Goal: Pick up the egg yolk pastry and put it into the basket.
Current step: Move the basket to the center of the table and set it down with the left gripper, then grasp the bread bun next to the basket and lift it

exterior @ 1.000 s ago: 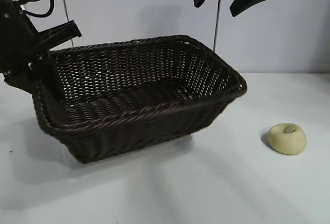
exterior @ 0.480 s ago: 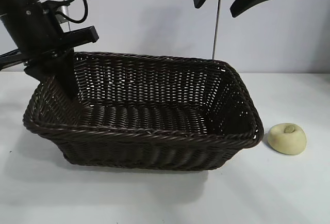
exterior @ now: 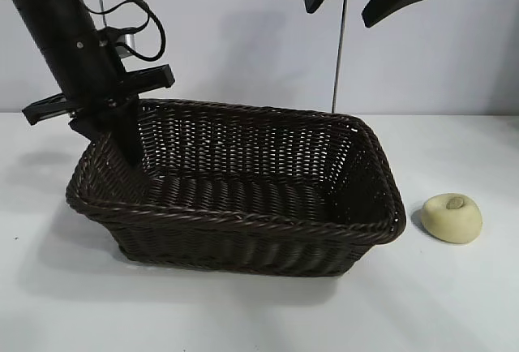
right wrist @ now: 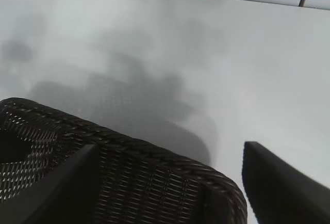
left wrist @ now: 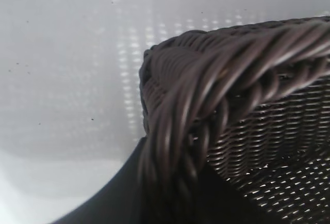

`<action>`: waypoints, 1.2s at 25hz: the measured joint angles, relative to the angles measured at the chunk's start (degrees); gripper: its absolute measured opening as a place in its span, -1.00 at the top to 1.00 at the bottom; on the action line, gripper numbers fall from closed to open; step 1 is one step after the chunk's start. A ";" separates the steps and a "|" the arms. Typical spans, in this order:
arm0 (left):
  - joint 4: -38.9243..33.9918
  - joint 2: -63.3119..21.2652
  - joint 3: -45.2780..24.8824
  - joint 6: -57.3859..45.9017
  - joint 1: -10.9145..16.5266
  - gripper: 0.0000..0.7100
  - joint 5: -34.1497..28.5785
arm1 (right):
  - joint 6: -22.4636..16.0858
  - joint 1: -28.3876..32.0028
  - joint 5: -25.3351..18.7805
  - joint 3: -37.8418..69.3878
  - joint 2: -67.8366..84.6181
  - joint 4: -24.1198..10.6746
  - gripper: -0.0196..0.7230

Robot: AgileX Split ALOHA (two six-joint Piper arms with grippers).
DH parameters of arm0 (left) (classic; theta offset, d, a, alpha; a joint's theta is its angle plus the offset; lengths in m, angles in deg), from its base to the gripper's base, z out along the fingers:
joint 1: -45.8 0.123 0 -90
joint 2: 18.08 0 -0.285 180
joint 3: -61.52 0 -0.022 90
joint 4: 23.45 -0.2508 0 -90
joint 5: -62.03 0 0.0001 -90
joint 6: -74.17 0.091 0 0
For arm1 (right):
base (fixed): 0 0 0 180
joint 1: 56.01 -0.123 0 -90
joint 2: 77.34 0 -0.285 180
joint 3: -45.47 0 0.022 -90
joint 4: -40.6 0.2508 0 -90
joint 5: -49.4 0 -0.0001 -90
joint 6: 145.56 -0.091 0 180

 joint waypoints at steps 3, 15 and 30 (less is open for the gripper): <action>0.20 0.04 0.00 0.07 0.02 0.66 0.05 | 0.00 0.00 0.00 0.00 0.00 -0.02 -0.53; -0.93 -2.73 0.00 0.07 0.20 -0.32 -0.77 | 0.00 0.00 -0.09 0.00 0.00 -0.02 -0.53; -1.07 -16.62 0.00 1.14 0.24 -0.33 -6.27 | 0.00 0.00 -0.66 0.00 0.00 -0.13 -0.53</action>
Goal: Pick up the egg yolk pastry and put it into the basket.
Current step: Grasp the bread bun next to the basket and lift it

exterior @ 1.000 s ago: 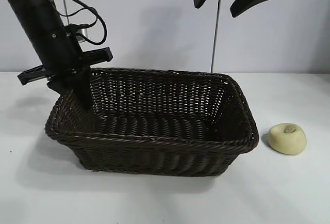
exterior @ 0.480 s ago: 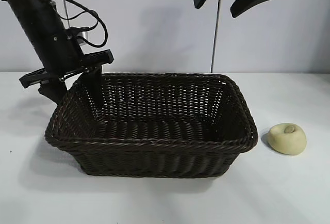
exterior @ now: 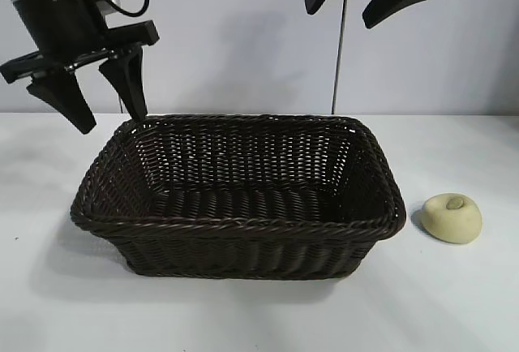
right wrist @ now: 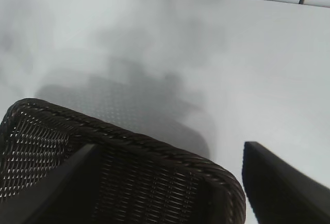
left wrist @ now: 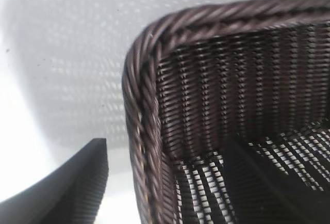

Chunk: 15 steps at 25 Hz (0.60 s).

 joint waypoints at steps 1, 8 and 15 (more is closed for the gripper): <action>0.97 -0.27 0.00 0.64 0.00 -0.33 0.00 | 0.00 0.00 0.00 0.00 0.00 0.00 -0.53; 8.97 -0.70 -3.26 4.86 0.00 -0.33 2.33 | 0.00 0.00 -0.12 0.00 0.00 0.00 -0.53; 13.01 -0.70 -3.65 7.11 0.00 -0.33 4.51 | 0.00 0.00 -0.37 0.00 0.00 0.00 -0.53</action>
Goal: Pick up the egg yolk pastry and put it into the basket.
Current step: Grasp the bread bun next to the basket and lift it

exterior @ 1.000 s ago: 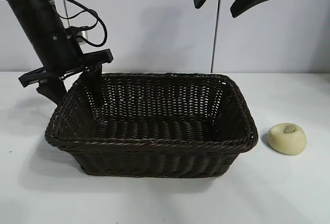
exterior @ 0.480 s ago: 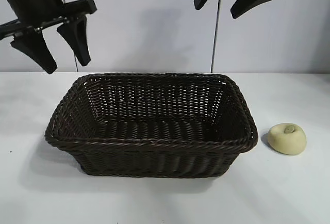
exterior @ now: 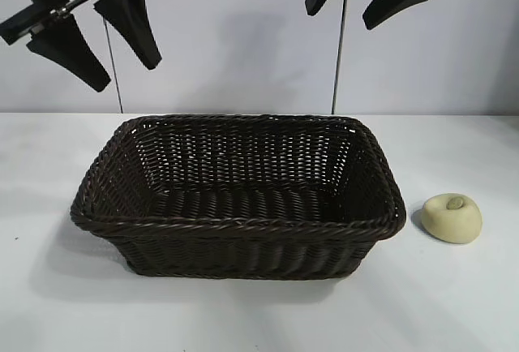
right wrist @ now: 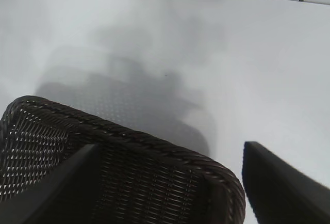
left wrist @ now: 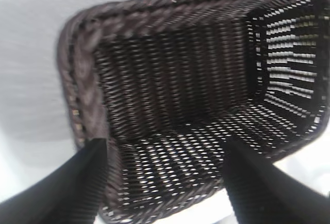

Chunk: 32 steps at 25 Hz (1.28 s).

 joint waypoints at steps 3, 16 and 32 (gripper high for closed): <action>1.38 0.00 0.00 0.00 0.00 -0.33 0.52 | 0.00 0.00 -0.06 0.00 0.00 0.00 -0.53; 6.43 0.00 -8.06 0.19 0.00 -0.33 6.44 | 0.00 0.00 -0.06 0.00 0.00 0.00 -0.53; 6.35 0.00 -8.06 0.25 0.00 -0.33 6.33 | 0.00 0.00 -3.95 0.00 0.00 -1.02 -0.53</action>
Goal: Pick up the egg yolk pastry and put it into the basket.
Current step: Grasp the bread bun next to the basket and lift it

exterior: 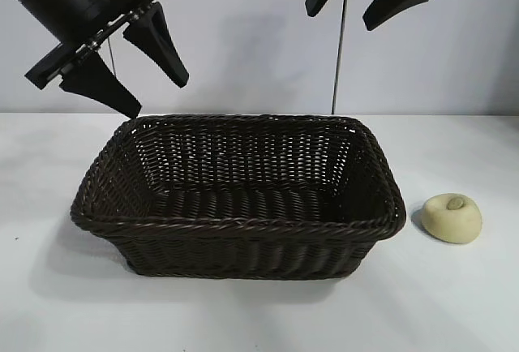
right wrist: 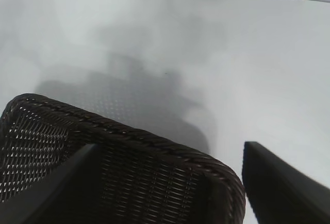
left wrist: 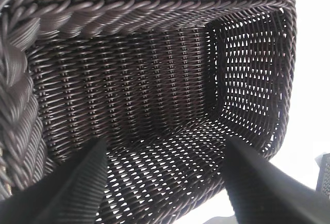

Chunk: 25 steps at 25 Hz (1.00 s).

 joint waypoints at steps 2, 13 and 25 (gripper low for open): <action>-0.11 0.00 0.00 0.00 0.00 -0.33 0.00 | 0.00 0.00 -1.13 0.00 0.00 -1.92 -0.53; -0.17 0.00 0.00 0.11 0.00 -0.33 -0.01 | 0.00 8.88 -10.45 0.00 0.00 -6.38 -0.53; -0.17 0.00 0.00 0.11 0.00 -0.33 -0.01 | 0.07 11.62 -17.96 0.05 -1.97 -11.88 -0.53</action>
